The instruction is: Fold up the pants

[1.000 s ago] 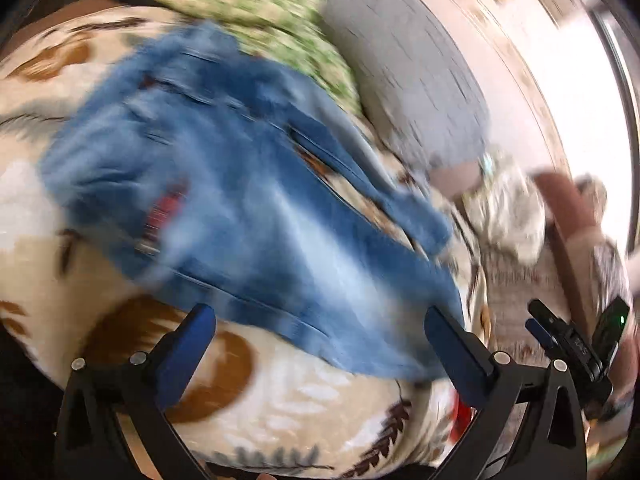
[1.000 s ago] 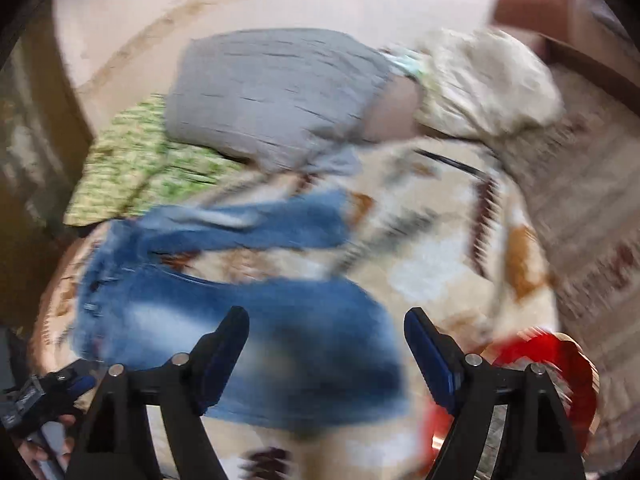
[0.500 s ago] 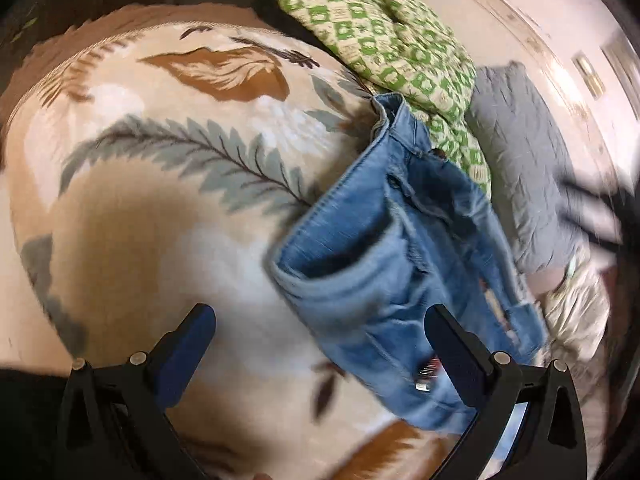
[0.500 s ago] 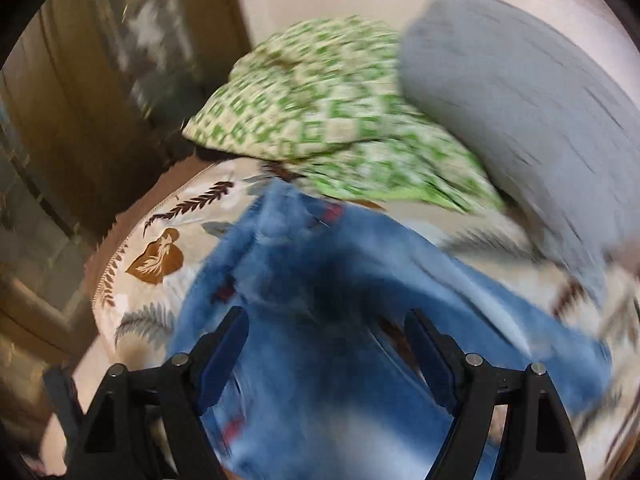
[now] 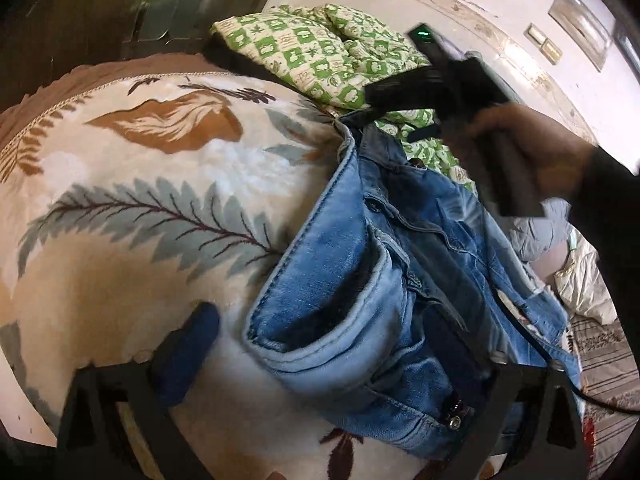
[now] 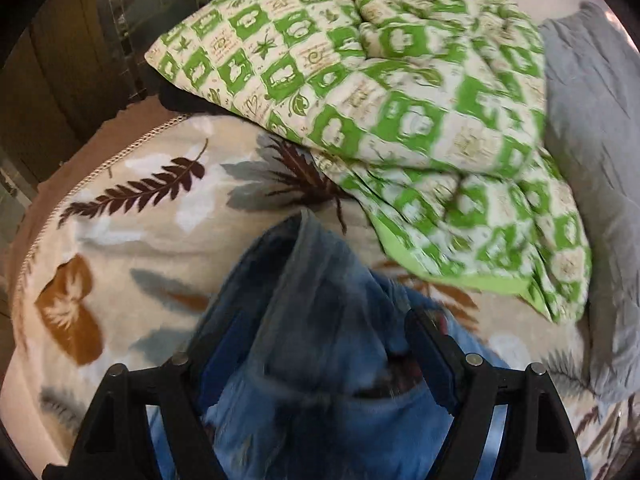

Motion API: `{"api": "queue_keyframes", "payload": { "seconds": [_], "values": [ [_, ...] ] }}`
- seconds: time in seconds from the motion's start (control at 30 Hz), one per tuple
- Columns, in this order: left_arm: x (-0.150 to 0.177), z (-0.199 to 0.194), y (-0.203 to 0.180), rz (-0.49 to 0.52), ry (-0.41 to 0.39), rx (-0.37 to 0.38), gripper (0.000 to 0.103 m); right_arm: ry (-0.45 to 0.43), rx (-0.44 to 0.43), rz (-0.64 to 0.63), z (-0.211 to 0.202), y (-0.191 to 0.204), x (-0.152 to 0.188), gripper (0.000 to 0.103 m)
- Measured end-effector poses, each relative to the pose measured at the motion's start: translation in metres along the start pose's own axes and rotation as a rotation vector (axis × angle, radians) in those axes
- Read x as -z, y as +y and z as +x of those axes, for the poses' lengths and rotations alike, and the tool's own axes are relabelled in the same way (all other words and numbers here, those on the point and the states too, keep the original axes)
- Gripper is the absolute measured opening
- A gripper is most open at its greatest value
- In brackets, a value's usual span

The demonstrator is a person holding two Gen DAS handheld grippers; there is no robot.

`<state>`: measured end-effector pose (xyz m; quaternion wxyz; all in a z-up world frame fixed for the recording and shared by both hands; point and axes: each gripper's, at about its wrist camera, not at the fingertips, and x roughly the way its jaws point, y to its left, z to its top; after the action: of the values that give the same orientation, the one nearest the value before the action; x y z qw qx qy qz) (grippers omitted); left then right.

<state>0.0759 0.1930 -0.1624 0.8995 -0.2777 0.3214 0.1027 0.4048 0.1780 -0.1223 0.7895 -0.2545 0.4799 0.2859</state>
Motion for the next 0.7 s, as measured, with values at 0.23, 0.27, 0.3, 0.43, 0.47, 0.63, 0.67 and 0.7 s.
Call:
{"api": "queue_keyframes", "payload": {
  "seconds": [0.23, 0.27, 0.3, 0.43, 0.47, 0.63, 0.67, 0.7],
  "values": [
    [-0.010, -0.008, 0.016, -0.015, 0.061, 0.095, 0.014, 0.036, 0.058, -0.006, 0.030, 0.008, 0.003, 0.015],
    [-0.012, -0.016, 0.019, -0.013, 0.043, 0.108, 0.014, 0.025, 0.060, -0.006, 0.026, 0.009, 0.004, 0.015],
    [-0.019, -0.028, 0.023, -0.014, 0.015, 0.123, 0.014, 0.001, 0.046, 0.000, 0.015, 0.008, 0.004, 0.015],
    [-0.046, -0.056, 0.044, -0.040, -0.043, 0.157, 0.014, -0.079, -0.025, 0.051, -0.025, 0.004, -0.009, 0.015],
    [-0.051, -0.061, 0.050, -0.054, -0.054, 0.152, 0.014, -0.091, -0.041, 0.064, -0.030, 0.005, -0.014, 0.015],
    [-0.057, -0.083, 0.076, -0.090, -0.145, 0.073, 0.014, -0.150, -0.122, 0.071, -0.040, 0.052, -0.030, 0.015],
    [-0.058, -0.081, 0.082, -0.096, -0.131, 0.058, 0.014, -0.151, -0.110, 0.056, -0.036, 0.065, -0.032, 0.015],
    [-0.057, -0.074, 0.086, -0.105, -0.099, 0.039, 0.014, -0.139, -0.089, 0.057, -0.029, 0.074, -0.032, 0.015]
  ]
}}
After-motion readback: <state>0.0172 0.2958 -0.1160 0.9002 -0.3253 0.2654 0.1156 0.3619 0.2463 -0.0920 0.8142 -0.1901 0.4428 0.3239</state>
